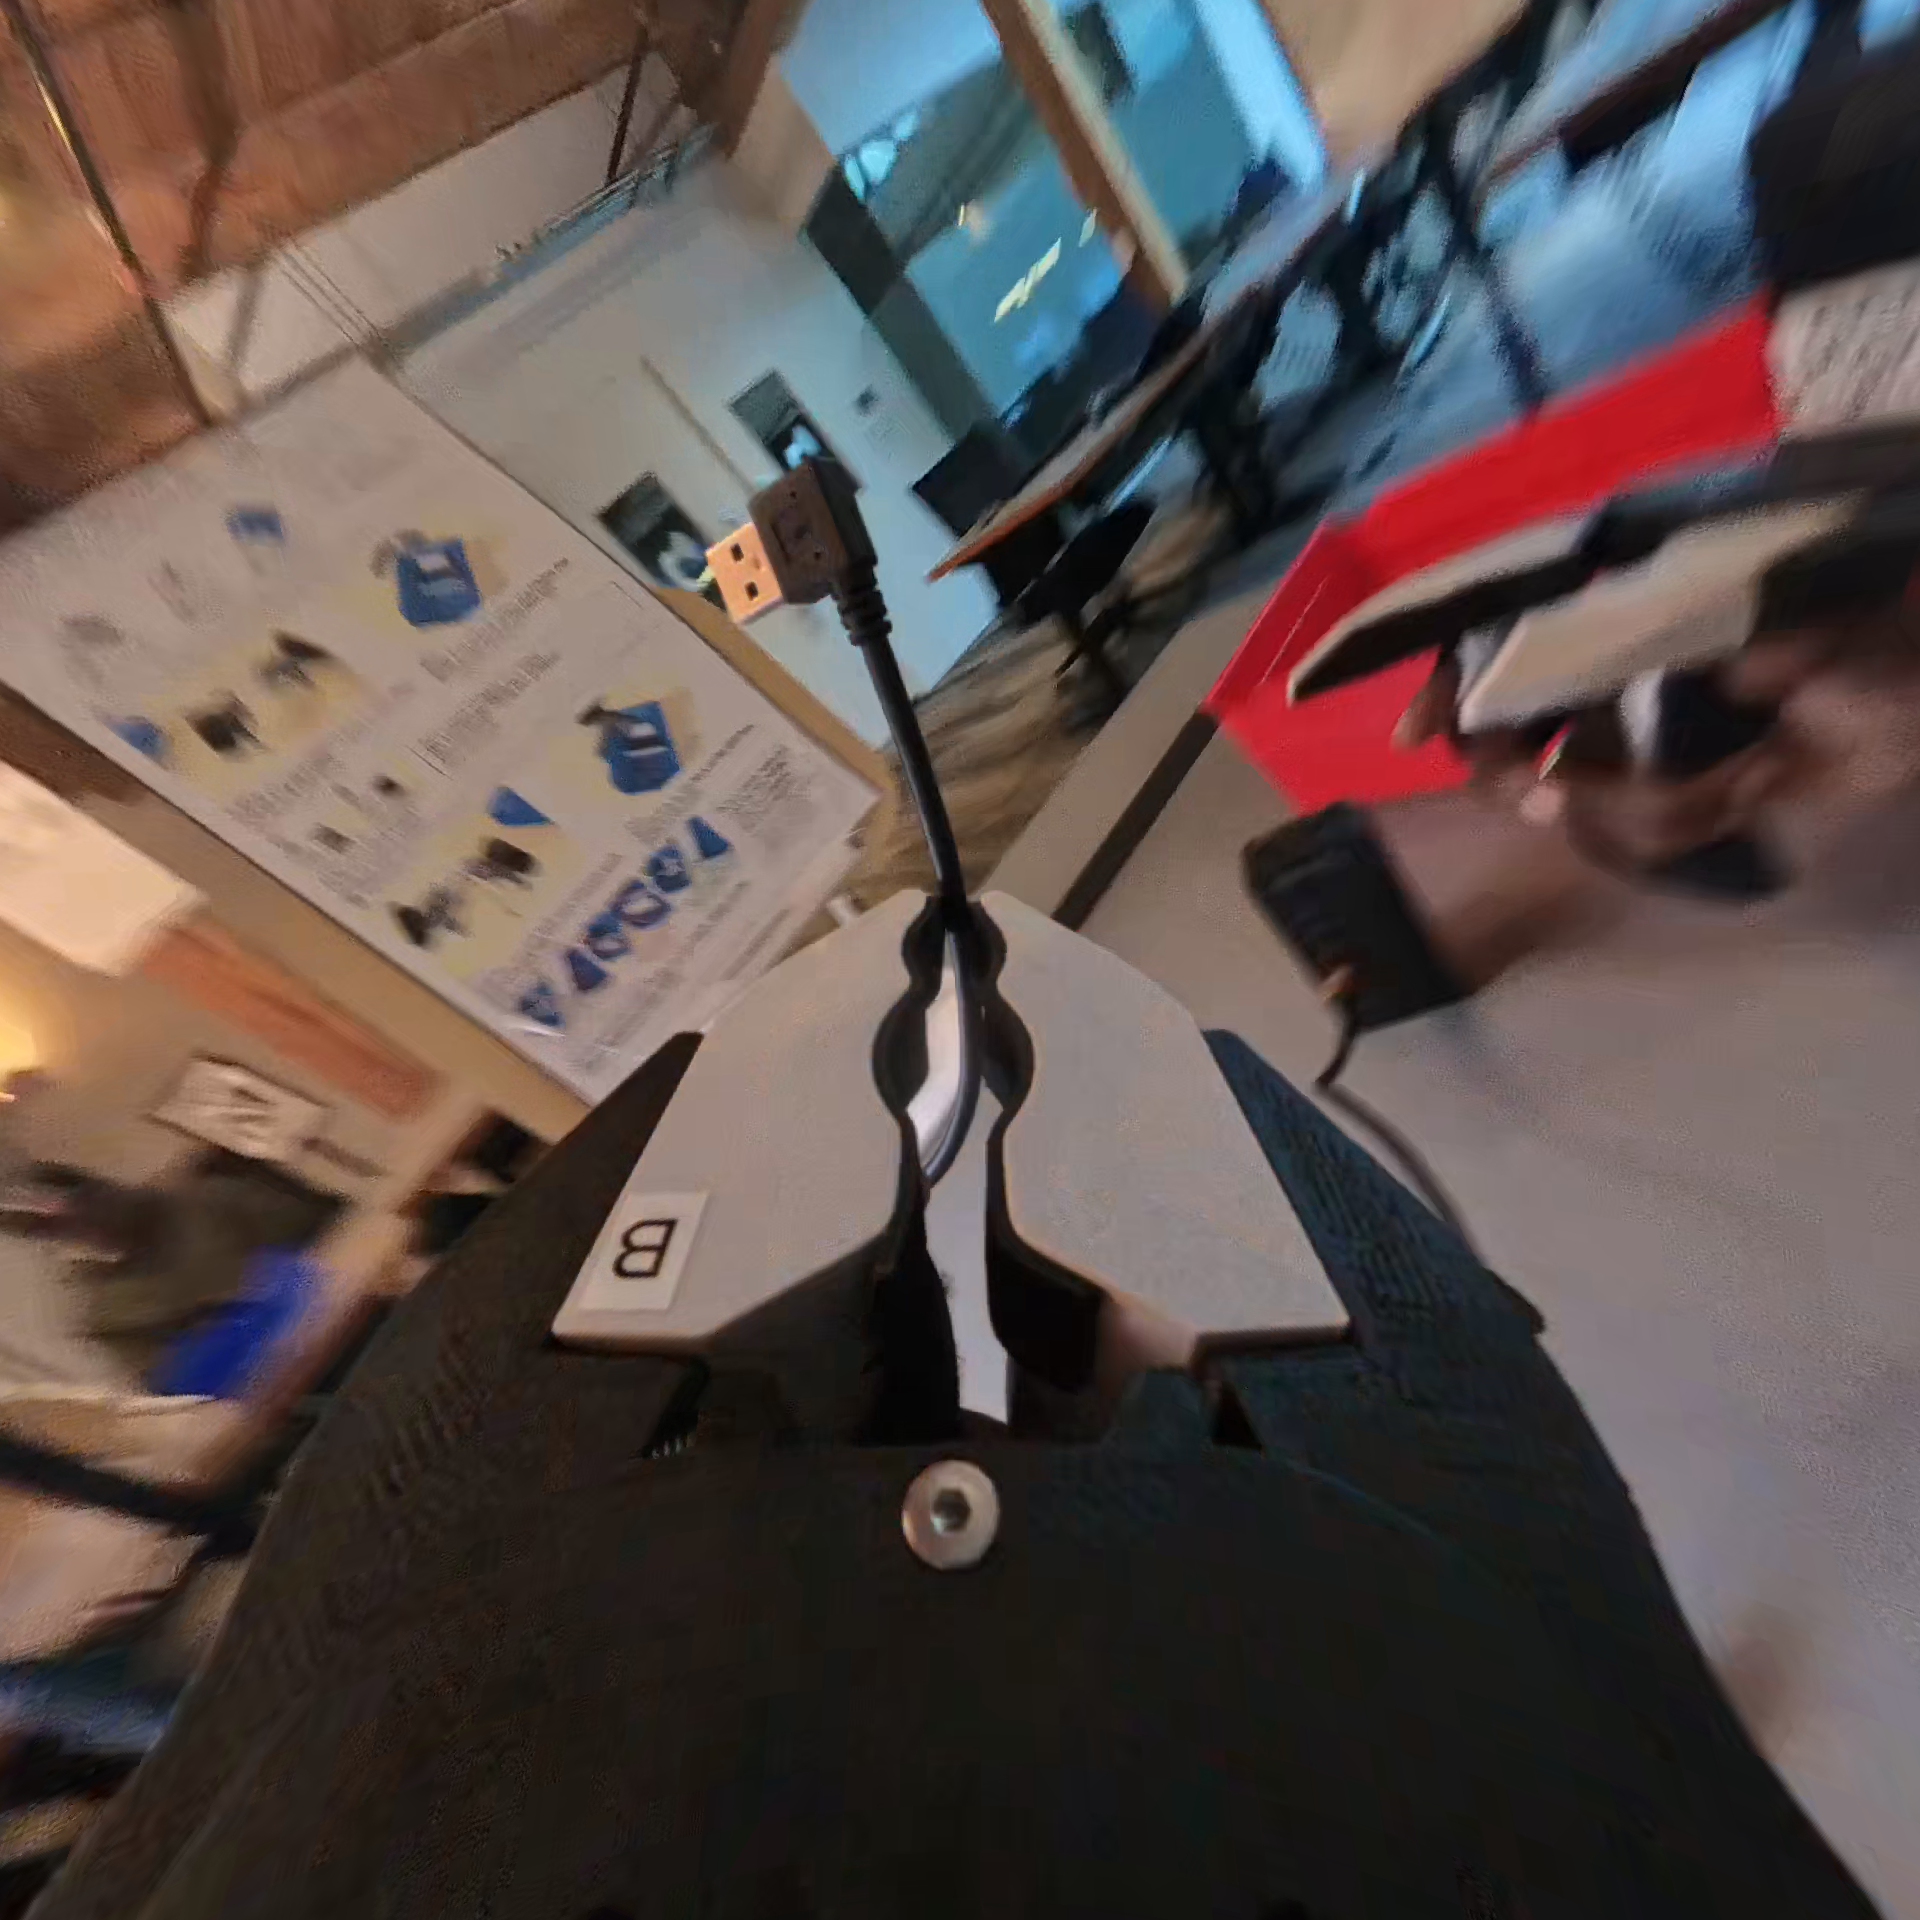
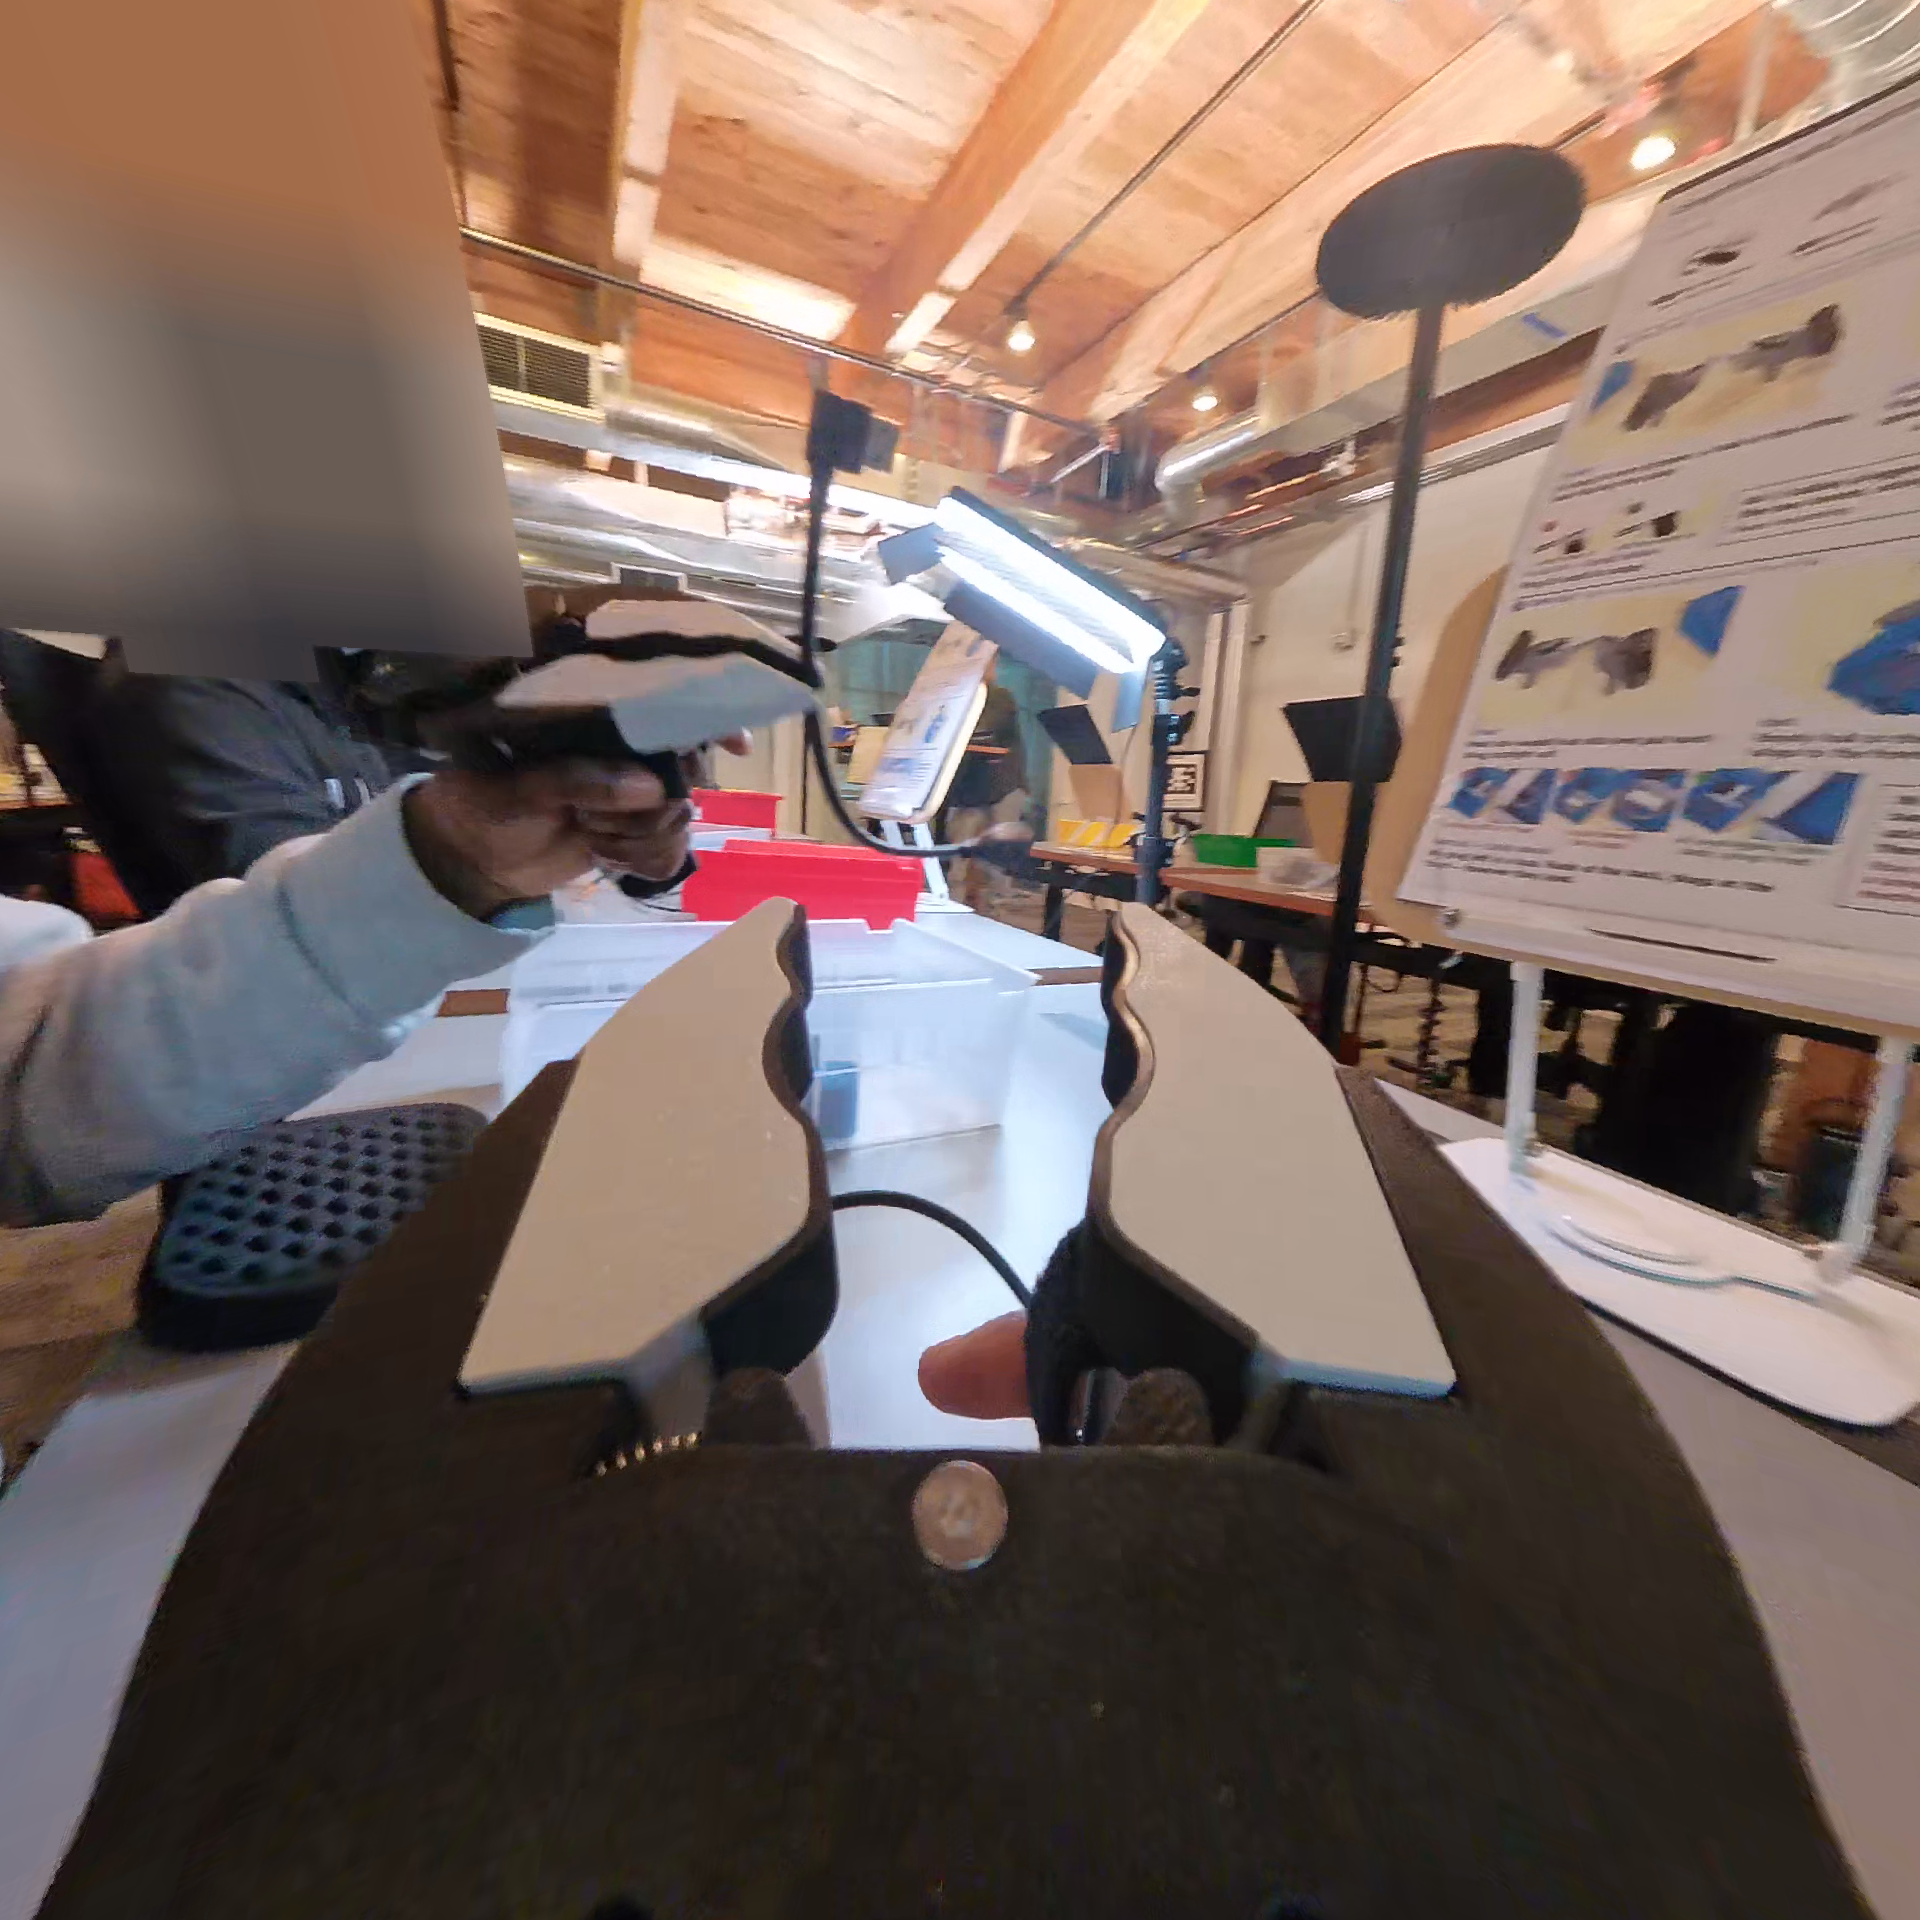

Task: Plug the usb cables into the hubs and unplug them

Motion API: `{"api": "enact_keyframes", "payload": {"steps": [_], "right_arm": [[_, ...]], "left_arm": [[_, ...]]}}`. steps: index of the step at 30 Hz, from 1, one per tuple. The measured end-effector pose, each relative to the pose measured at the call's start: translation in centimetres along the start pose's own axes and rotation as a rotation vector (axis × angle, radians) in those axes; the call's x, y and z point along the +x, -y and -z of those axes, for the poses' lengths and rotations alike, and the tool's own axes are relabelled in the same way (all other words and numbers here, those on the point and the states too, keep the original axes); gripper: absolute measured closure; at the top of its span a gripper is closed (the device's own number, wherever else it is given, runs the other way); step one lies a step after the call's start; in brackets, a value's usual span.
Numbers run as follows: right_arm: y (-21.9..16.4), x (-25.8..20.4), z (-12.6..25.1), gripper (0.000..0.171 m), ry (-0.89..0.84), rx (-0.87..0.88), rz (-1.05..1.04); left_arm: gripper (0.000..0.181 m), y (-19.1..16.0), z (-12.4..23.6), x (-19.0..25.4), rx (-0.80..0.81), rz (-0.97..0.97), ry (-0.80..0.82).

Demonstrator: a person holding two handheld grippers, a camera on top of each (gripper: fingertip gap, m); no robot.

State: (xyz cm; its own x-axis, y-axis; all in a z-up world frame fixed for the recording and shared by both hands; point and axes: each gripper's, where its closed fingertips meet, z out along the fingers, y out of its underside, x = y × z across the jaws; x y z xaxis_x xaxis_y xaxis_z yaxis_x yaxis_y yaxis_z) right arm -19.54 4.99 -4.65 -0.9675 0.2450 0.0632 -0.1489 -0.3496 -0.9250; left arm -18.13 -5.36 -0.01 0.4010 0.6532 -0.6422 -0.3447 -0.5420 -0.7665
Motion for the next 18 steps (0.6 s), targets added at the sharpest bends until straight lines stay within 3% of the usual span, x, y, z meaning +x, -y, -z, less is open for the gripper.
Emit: {"api": "enact_keyframes", "payload": {"steps": [5, 7, 12, 18], "right_arm": [[0.4, -1.6, -0.4, 0.121, 0.112, 0.006, -0.145], [0.4, -2.0, -0.6, 0.123, 0.164, -0.001, -0.274], [-0.2, -2.0, -0.7, 0.126, 0.318, -0.042, -0.655], [-1.6, -1.8, -1.0, 0.135, 0.259, -0.124, -0.599]], "left_arm": [[0.177, -1.2, -1.7, 1.5, -0.166, -0.656, 0.164], [0.177, -1.6, -2.3, 2.4, -0.174, -0.817, 0.175], [0.177, -3.1, -3.0, 4.3, -0.193, -1.060, 0.132], [0.176, -4.0, -3.1, 5.1, -0.205, -1.191, 0.091]]}}
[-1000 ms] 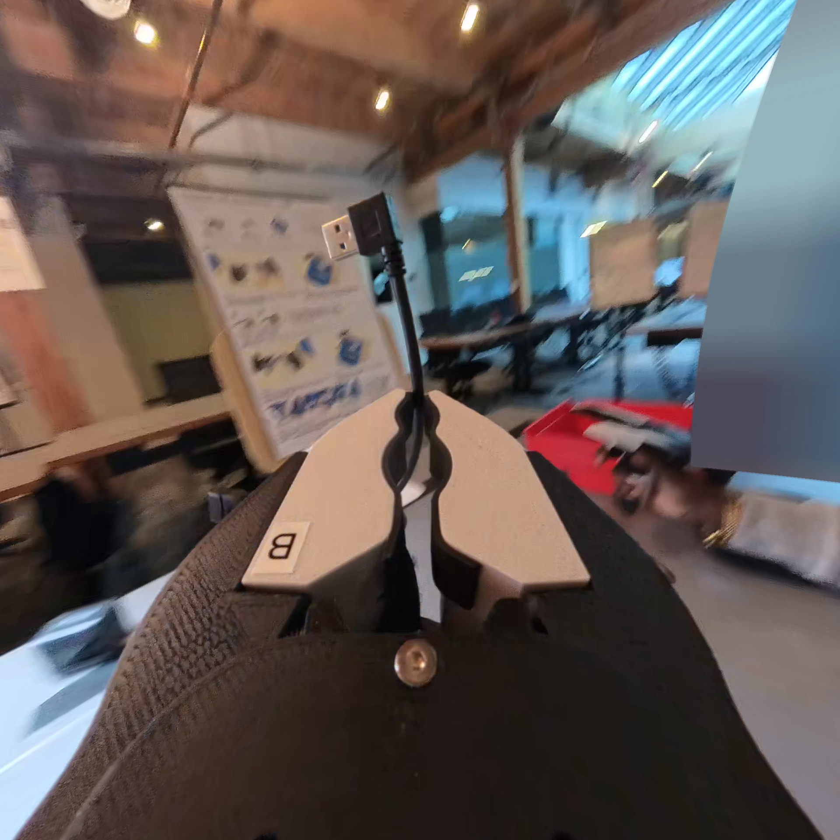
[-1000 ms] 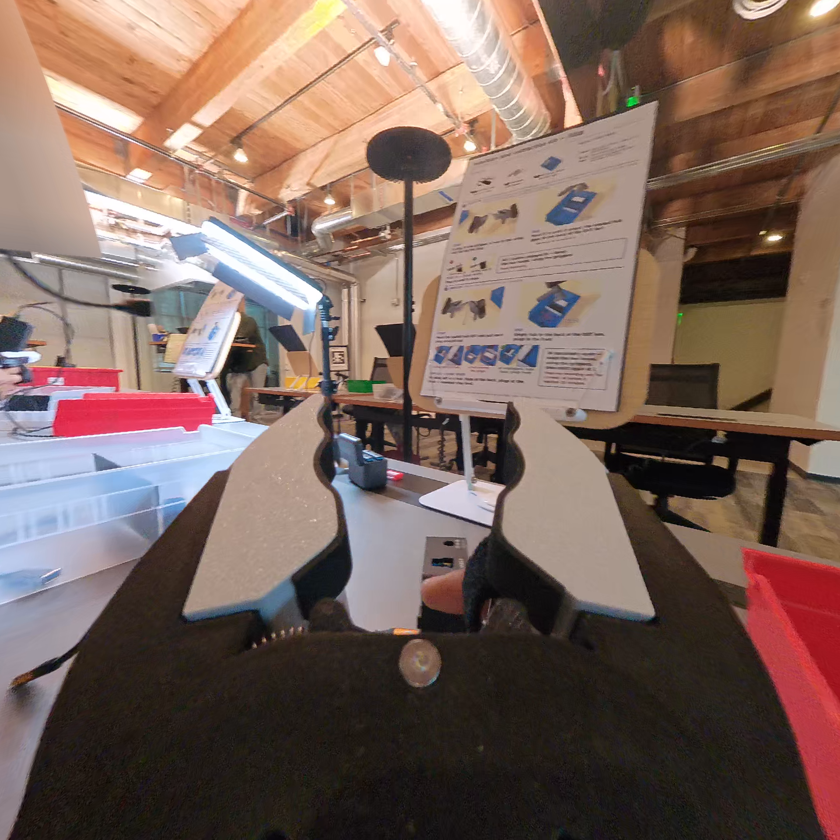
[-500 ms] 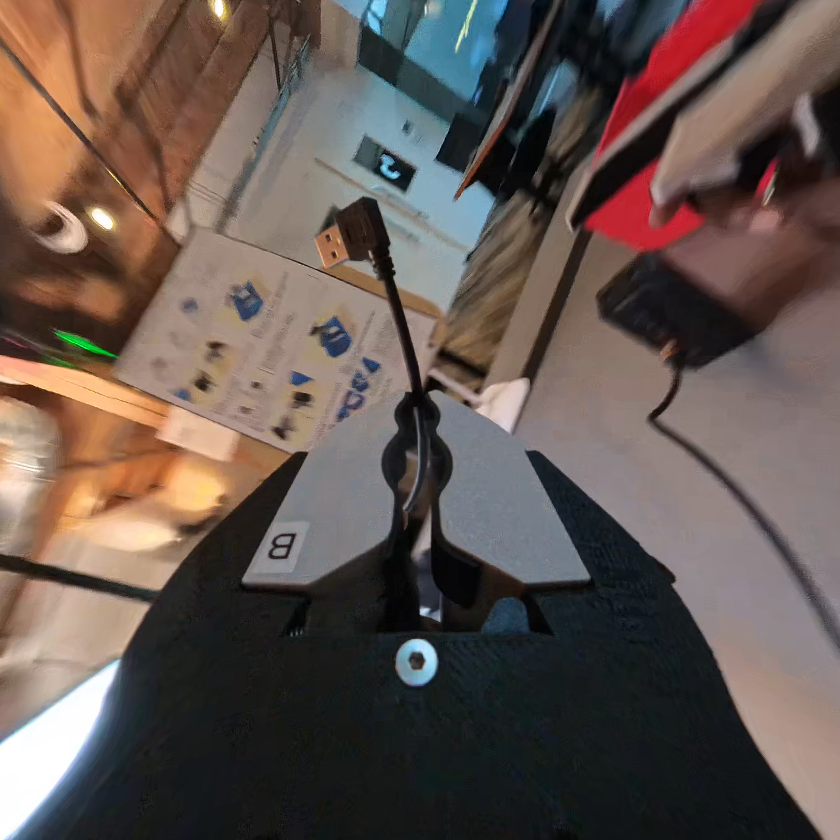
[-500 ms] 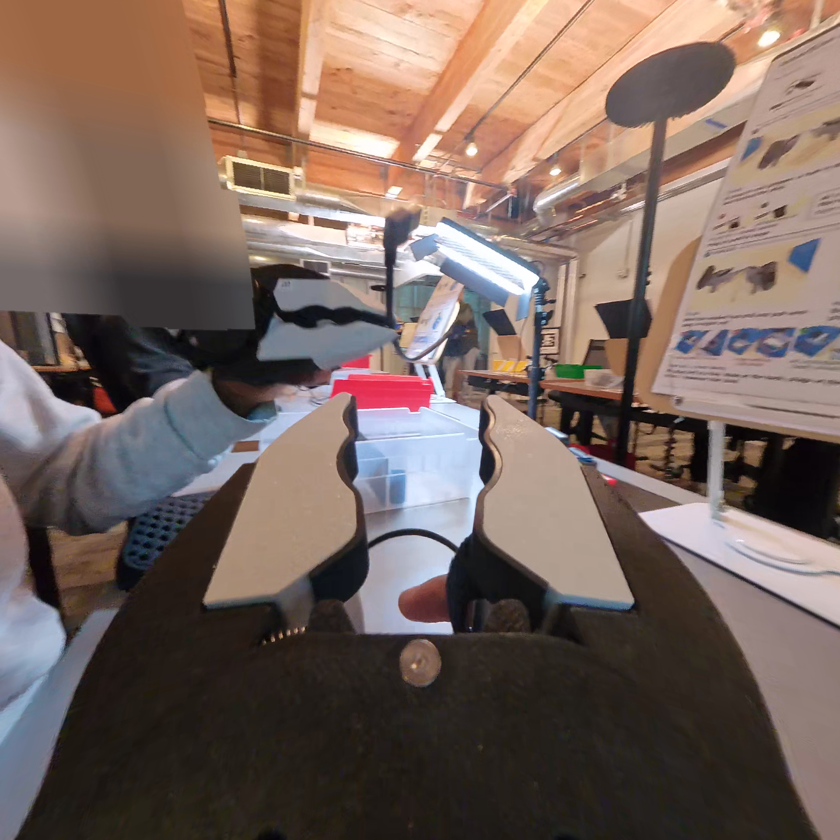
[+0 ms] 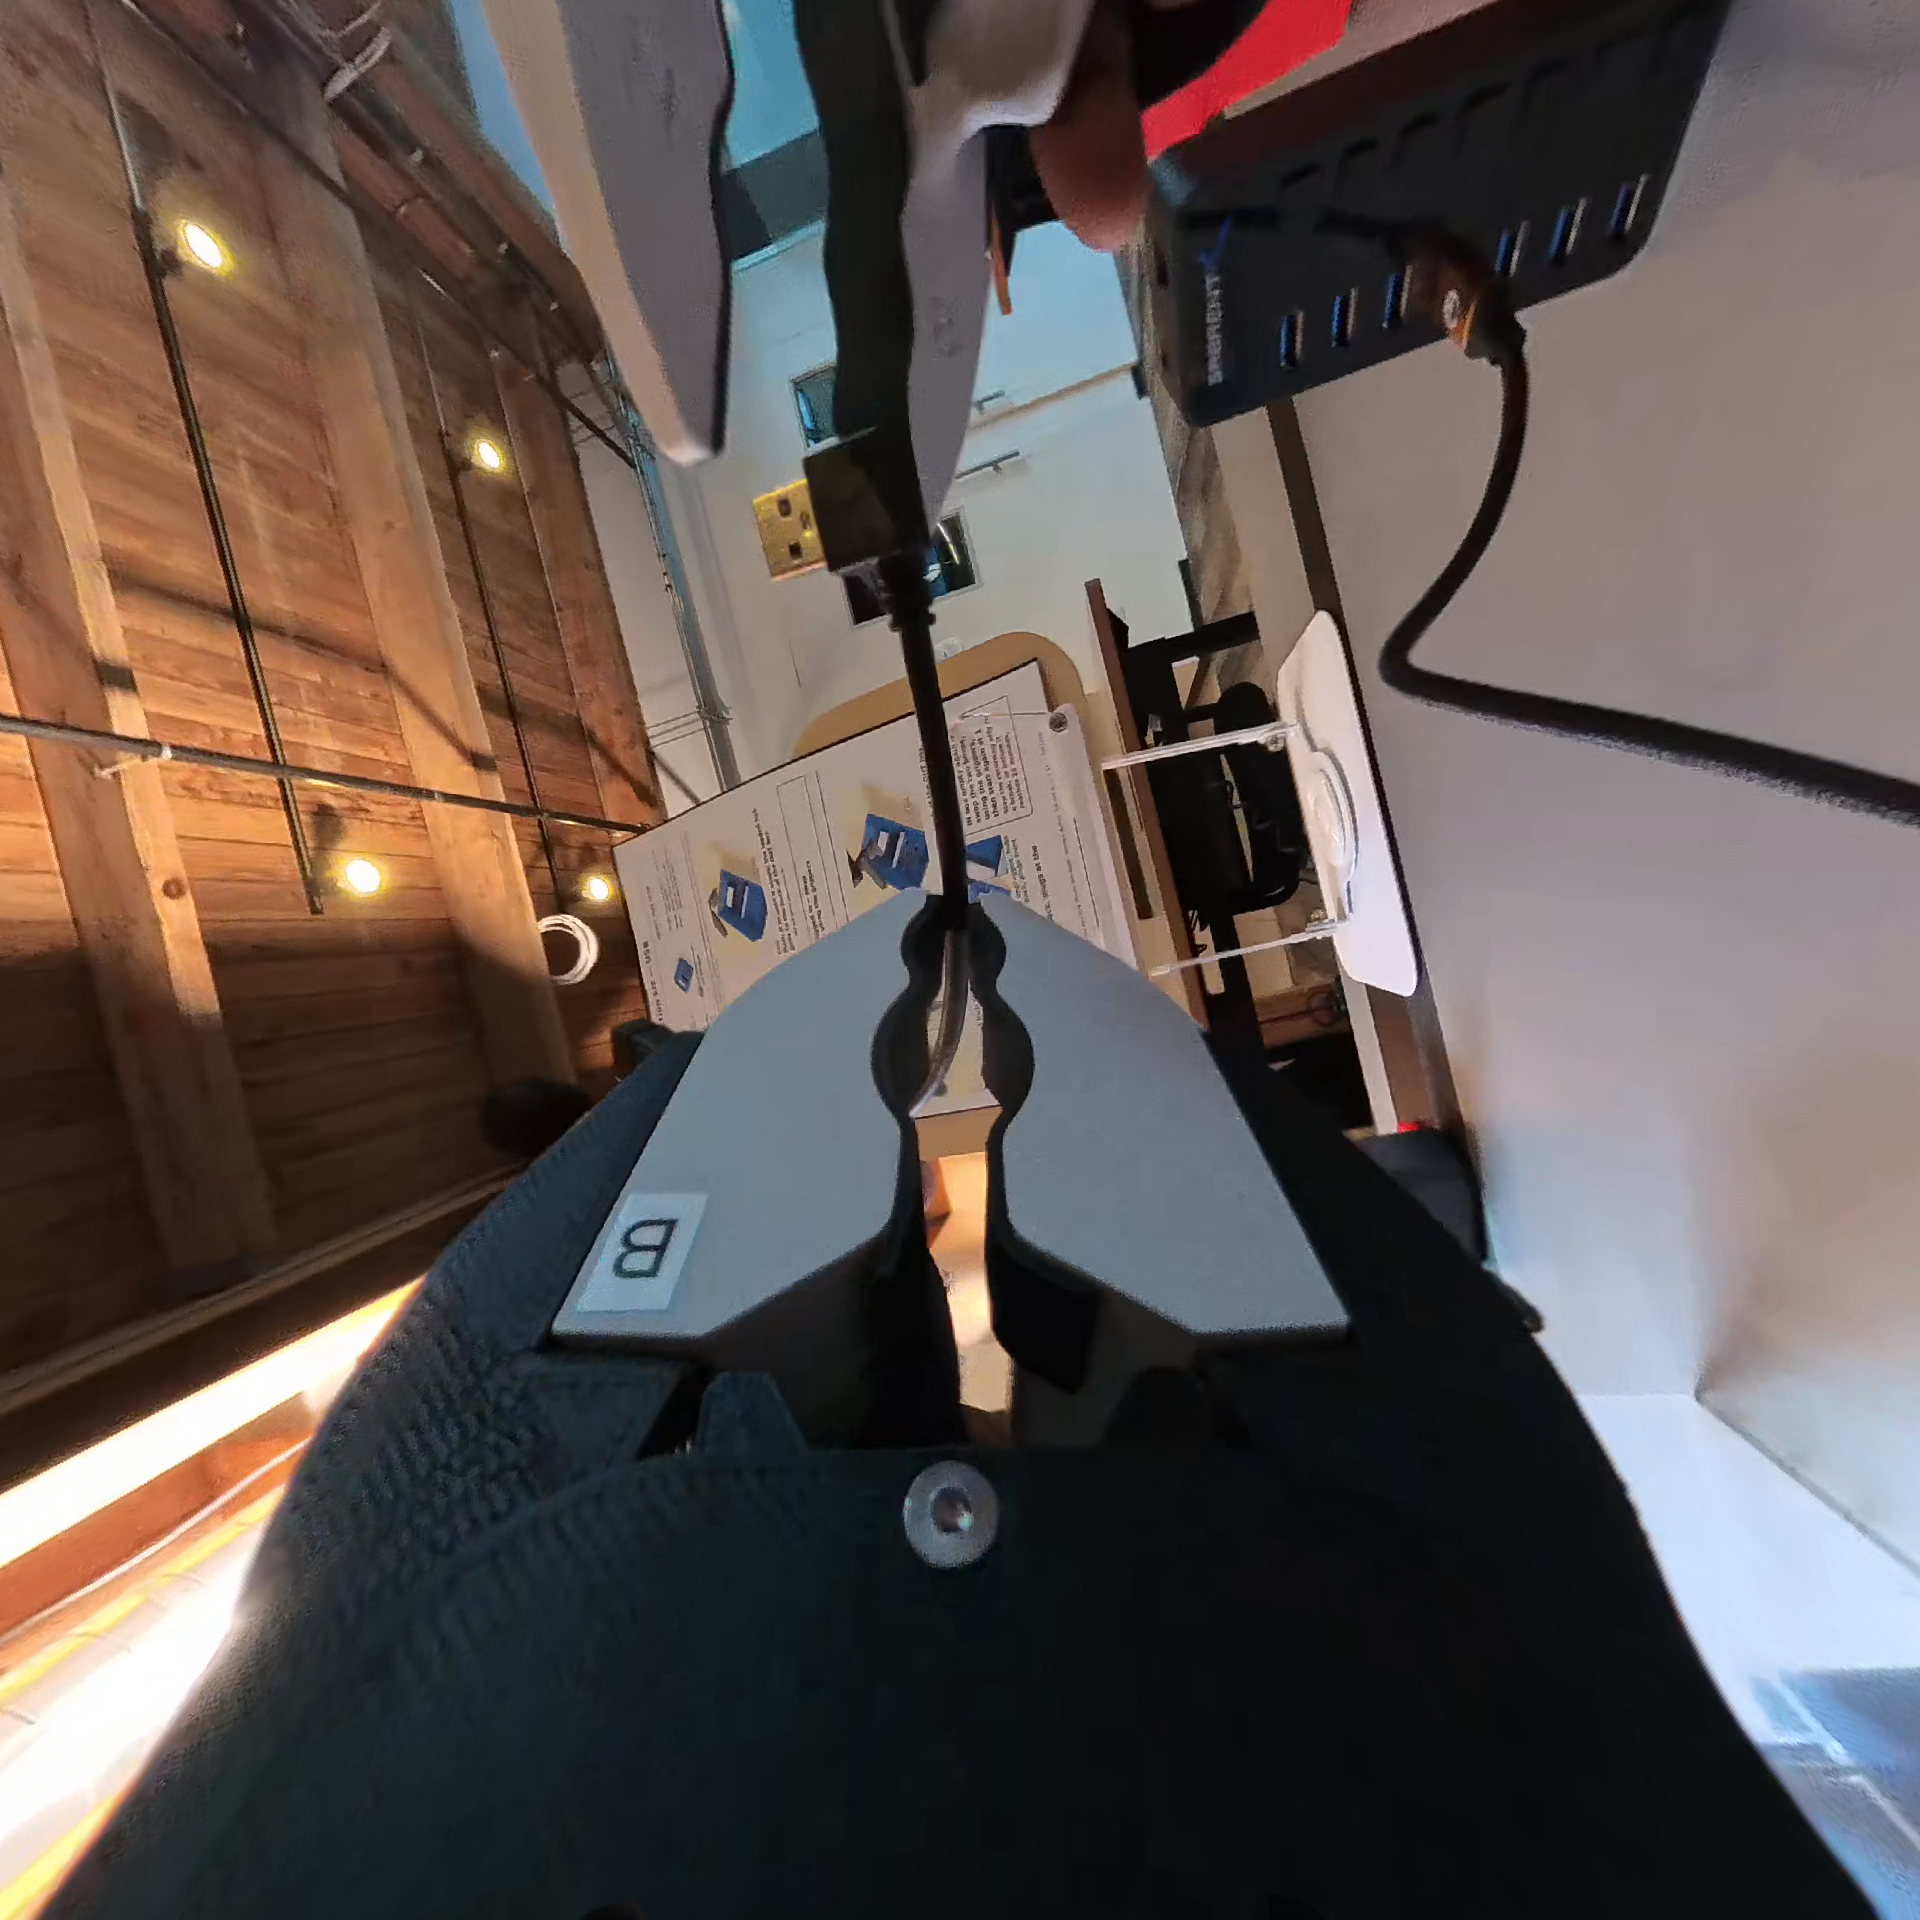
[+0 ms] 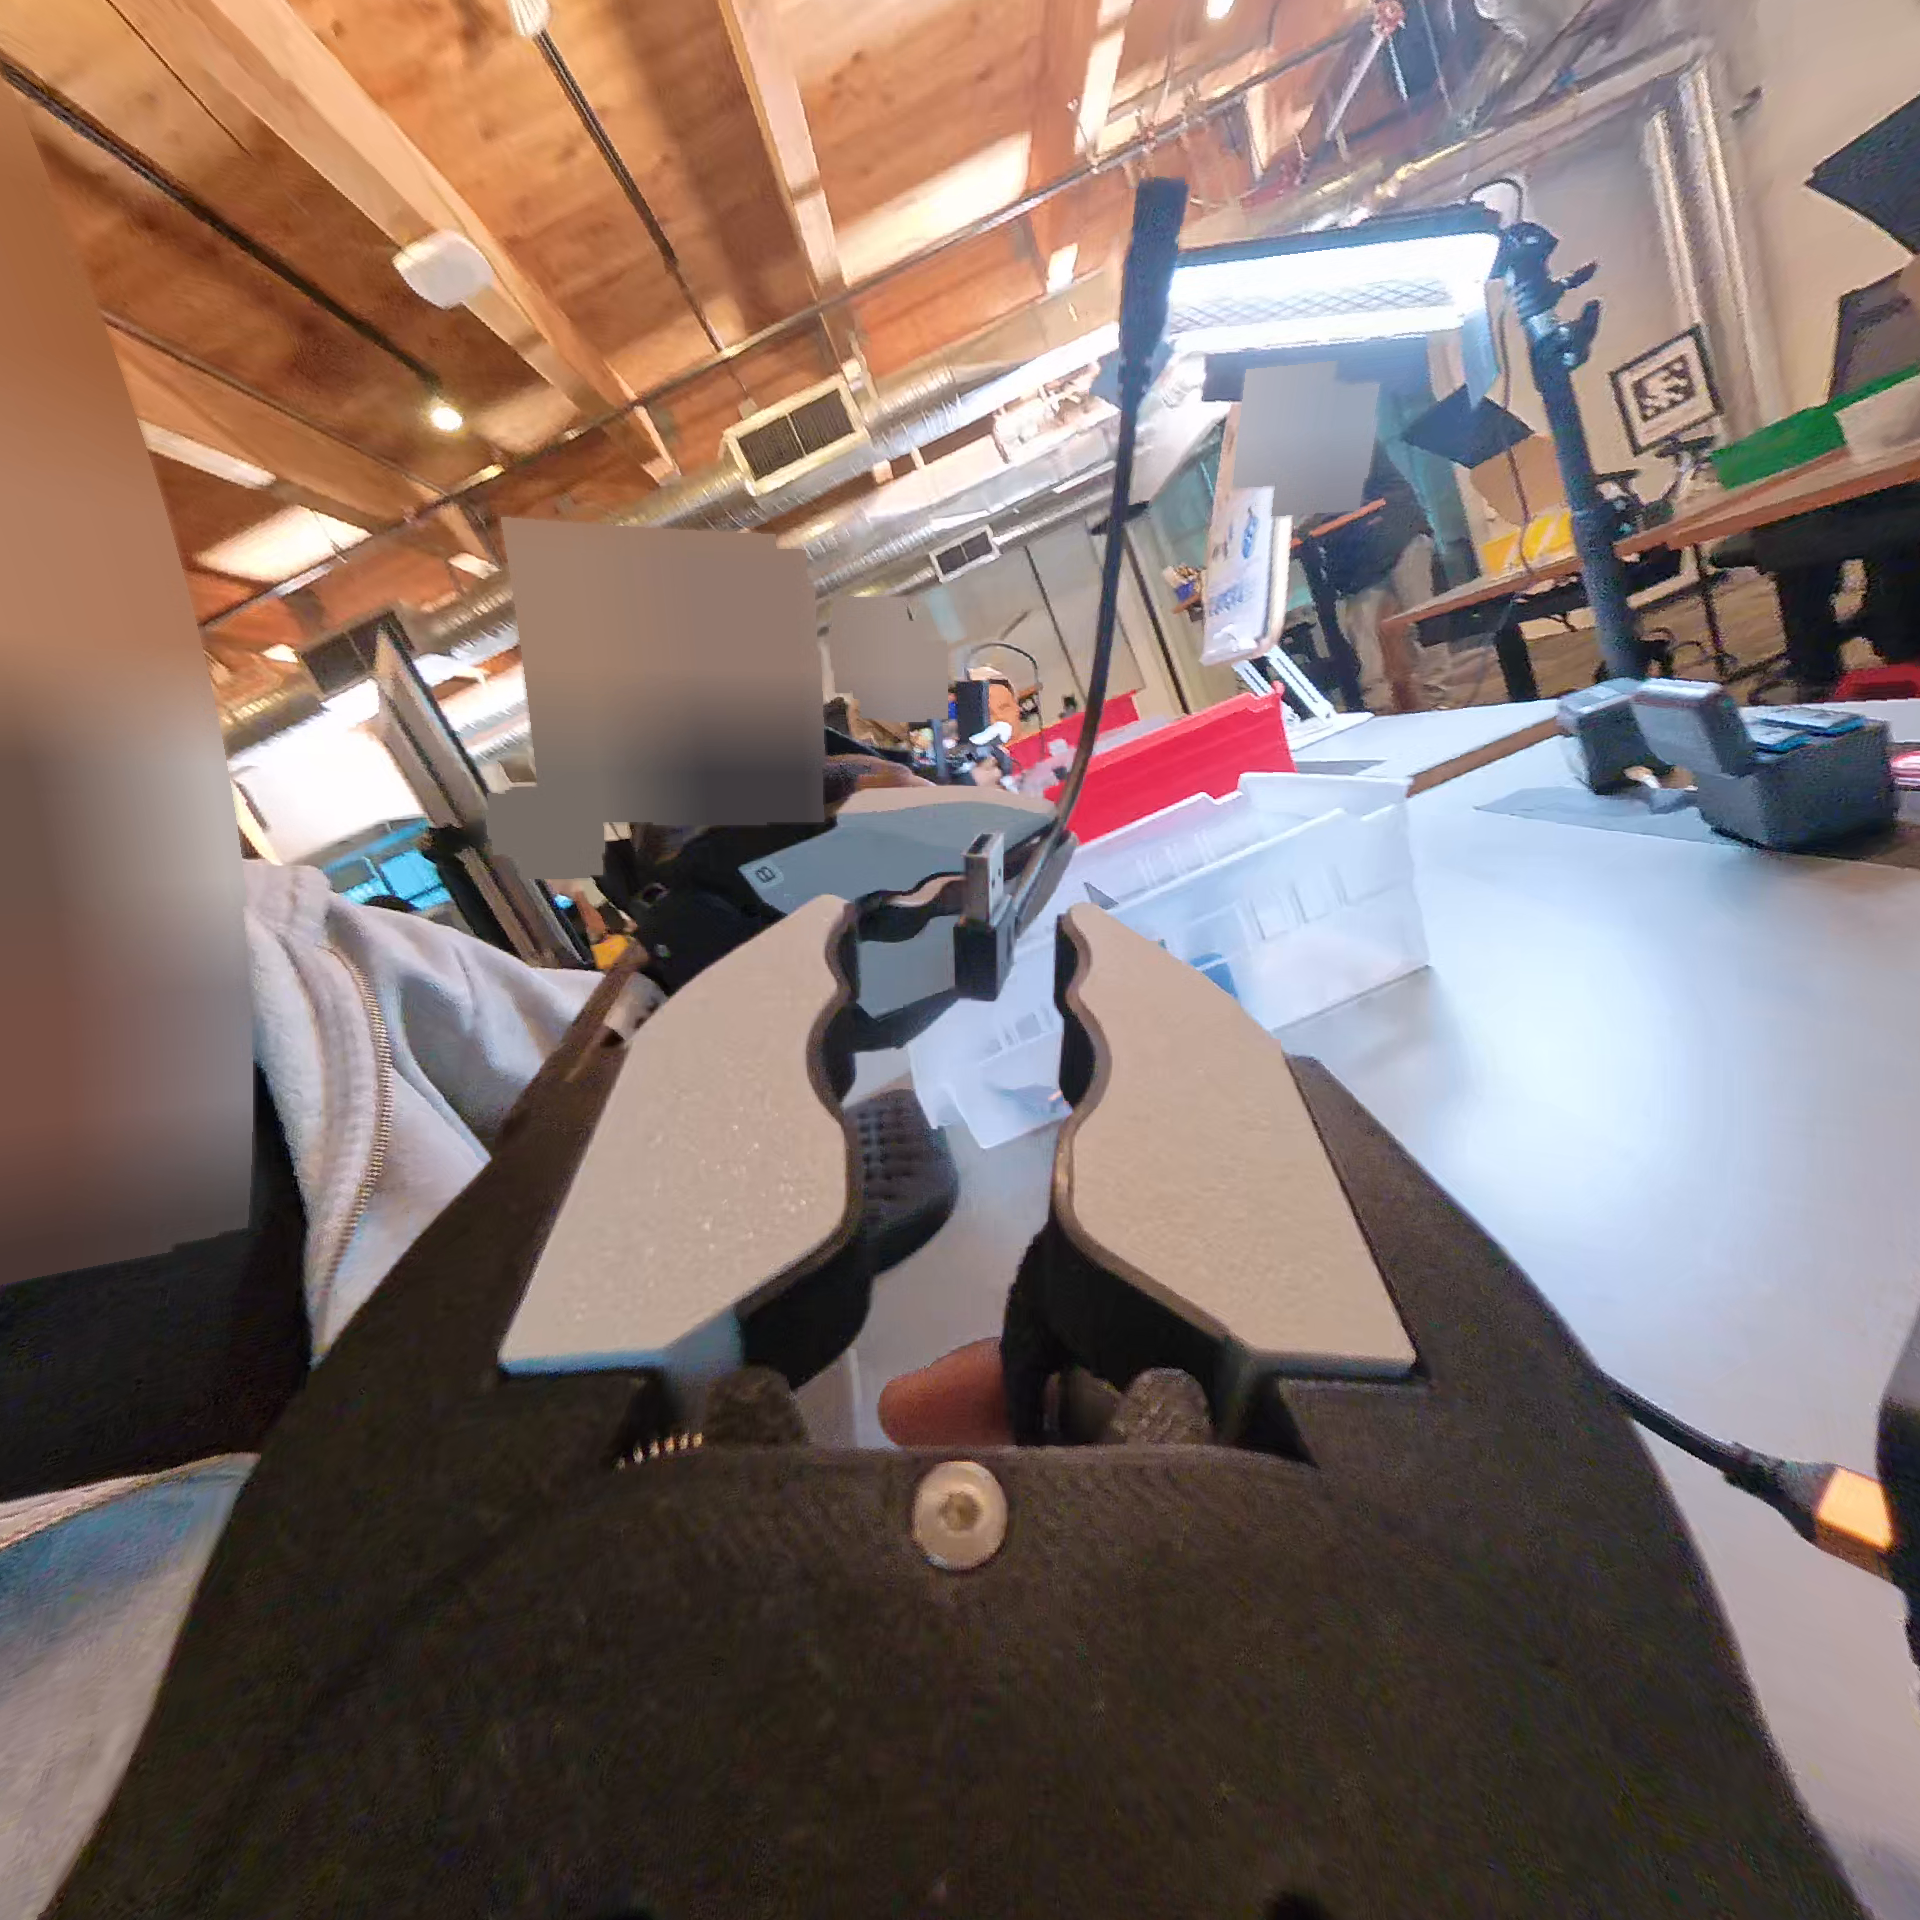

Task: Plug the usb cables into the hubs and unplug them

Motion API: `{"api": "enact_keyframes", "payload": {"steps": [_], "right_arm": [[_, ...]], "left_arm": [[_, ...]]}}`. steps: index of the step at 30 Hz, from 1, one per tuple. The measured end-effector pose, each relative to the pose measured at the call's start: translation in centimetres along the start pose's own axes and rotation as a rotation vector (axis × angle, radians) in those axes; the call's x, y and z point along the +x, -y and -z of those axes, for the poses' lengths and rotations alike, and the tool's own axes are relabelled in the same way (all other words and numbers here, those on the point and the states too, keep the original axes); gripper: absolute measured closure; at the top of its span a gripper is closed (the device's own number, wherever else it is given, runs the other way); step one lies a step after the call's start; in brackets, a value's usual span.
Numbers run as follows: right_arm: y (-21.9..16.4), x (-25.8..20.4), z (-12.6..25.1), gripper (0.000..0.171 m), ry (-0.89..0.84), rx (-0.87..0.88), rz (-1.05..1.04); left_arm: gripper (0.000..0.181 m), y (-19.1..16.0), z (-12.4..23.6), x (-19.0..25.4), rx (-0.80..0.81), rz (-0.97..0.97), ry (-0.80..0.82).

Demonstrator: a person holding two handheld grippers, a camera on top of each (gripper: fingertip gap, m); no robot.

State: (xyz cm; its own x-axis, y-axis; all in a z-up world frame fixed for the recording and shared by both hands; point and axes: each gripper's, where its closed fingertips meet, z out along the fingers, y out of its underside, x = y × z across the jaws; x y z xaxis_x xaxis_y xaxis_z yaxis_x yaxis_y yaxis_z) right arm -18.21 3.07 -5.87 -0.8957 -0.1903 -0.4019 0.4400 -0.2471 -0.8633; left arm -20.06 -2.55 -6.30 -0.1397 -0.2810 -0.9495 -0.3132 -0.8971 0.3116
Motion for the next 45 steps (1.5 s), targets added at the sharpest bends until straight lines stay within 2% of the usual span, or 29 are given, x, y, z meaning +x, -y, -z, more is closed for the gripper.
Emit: {"api": "enact_keyframes", "payload": {"steps": [3, 6, 9, 11, 12, 14, 17, 18, 20, 26, 33, 36, 40, 42, 45], "right_arm": [[-0.7, 0.7, -0.2, 0.161, -0.043, -0.037, 0.014], [-0.8, 1.0, -0.1, 0.163, -0.057, -0.034, 0.014], [0.7, -0.1, 0.2, 0.163, 0.004, 0.077, 0.035], [2.1, -0.9, 0.6, 0.164, 0.037, 0.182, 0.080], [2.7, -1.3, 0.9, 0.164, 0.044, 0.224, 0.112], [3.4, -1.9, 1.3, 0.164, 0.041, 0.278, 0.169], [3.9, -2.1, 1.6, 0.164, 0.066, 0.322, 0.134], [3.9, -2.0, 1.6, 0.164, 0.076, 0.329, 0.105], [3.6, -1.9, 1.4, 0.164, 0.081, 0.326, 0.072], [2.8, -1.7, 0.6, 0.164, 0.081, 0.289, 0.024], [1.6, -1.7, -0.3, 0.164, 0.091, 0.234, -0.001], [1.2, -1.5, -0.3, 0.163, 0.096, 0.198, -0.019], [2.5, -1.0, 0.7, 0.157, 0.087, 0.280, -0.060], [2.3, -0.7, 0.7, 0.155, 0.087, 0.250, -0.080], [1.1, -0.4, 0.1, 0.161, 0.075, 0.171, -0.089]], "left_arm": [[0.176, 0.2, 0.0, 0.1, 0.004, -0.032, 0.000], [0.176, 0.1, 0.1, -0.5, 0.001, -0.027, 0.031], [0.171, 0.2, 0.5, -3.4, 0.037, 0.177, 0.184], [0.160, -0.4, 1.3, -5.8, 0.056, 0.455, 0.299], [0.156, -0.5, 1.7, -6.5, 0.086, 0.659, 0.328], [0.151, 0.2, 2.0, -6.5, 0.212, 1.163, 0.269], [0.145, 4.1, 1.4, -5.2, 0.509, 1.819, -0.071], [0.145, 5.1, 1.1, -4.8, 0.575, 1.965, -0.196], [0.149, 6.1, 0.4, -4.5, 0.649, 2.132, -0.354], [0.158, 7.0, -0.5, -4.0, 0.721, 2.227, -0.516], [0.172, 7.0, 0.1, -3.9, 0.841, 2.317, -0.585], [0.173, 7.0, 0.2, -3.4, 0.828, 2.319, -0.625], [0.173, 7.0, 0.3, -2.6, 0.788, 2.308, -0.687], [0.173, 7.0, 0.5, -2.4, 0.785, 2.302, -0.703], [0.173, 6.8, 0.4, -2.3, 0.777, 2.298, -0.705]]}}
